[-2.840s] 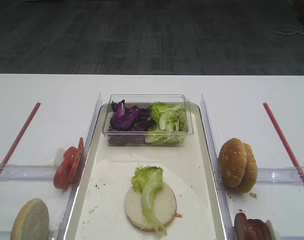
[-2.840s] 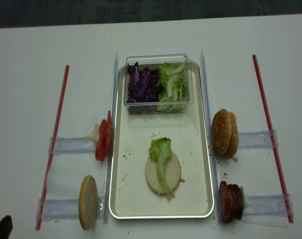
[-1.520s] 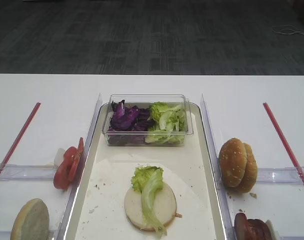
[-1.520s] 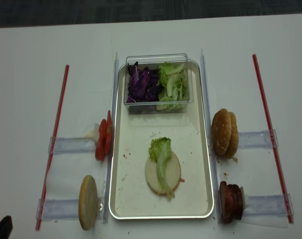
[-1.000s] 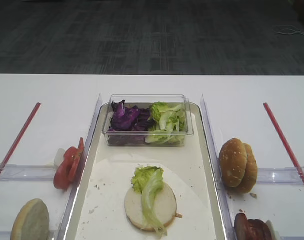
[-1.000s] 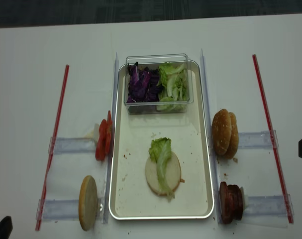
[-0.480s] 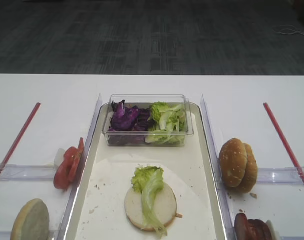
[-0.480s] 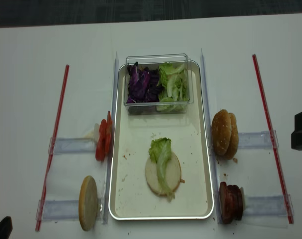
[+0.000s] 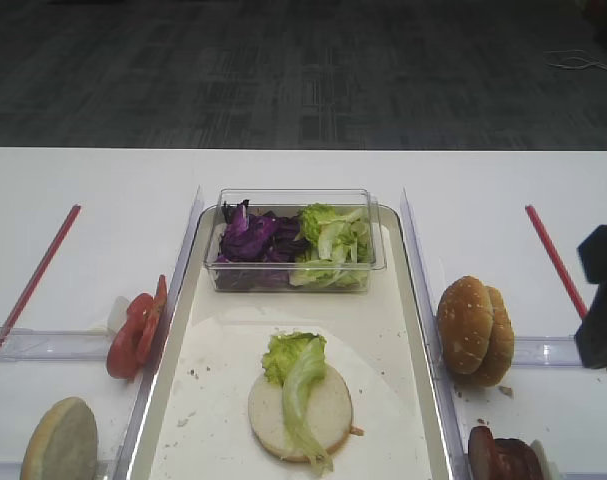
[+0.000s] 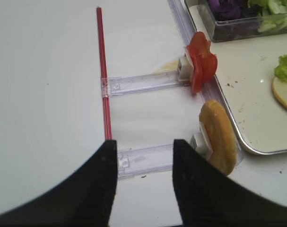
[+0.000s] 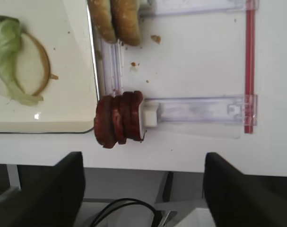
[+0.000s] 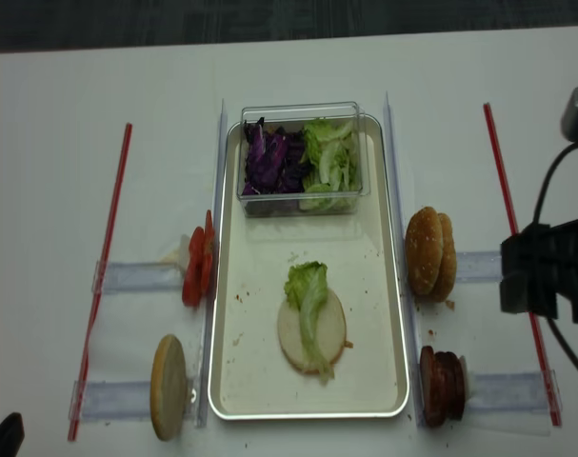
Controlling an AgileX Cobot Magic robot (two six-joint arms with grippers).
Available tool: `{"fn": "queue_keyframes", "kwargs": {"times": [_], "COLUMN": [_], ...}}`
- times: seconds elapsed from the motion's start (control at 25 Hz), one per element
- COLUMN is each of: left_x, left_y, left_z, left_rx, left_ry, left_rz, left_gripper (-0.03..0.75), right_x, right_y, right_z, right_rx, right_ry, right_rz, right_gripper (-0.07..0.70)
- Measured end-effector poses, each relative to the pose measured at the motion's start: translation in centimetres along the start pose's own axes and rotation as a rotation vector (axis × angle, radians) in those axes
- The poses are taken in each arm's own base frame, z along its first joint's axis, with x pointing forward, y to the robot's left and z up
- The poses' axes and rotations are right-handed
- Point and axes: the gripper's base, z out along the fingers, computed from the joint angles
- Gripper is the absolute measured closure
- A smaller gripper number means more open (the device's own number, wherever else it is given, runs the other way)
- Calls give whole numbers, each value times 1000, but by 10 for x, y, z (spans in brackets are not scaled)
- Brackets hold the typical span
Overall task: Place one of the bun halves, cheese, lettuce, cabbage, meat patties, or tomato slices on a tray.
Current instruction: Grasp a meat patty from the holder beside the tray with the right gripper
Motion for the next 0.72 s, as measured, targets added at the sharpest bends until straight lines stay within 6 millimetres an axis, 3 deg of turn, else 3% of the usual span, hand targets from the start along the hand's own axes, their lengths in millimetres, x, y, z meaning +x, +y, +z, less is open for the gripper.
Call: {"fn": "queue_keyframes", "kwargs": {"times": [0.48, 0.72], "left_x": [0, 0], "left_y": [0, 0], "left_z": [0, 0], "left_rx": [0, 0], "left_ry": [0, 0], "left_rz": [0, 0], "left_gripper": [445, 445], "right_x": [8, 1], "right_y": [51, 59], "right_z": [44, 59], "right_rx": [41, 52], "right_ry": [167, 178], "right_rz": [-90, -87], "right_gripper": [94, 94]}}
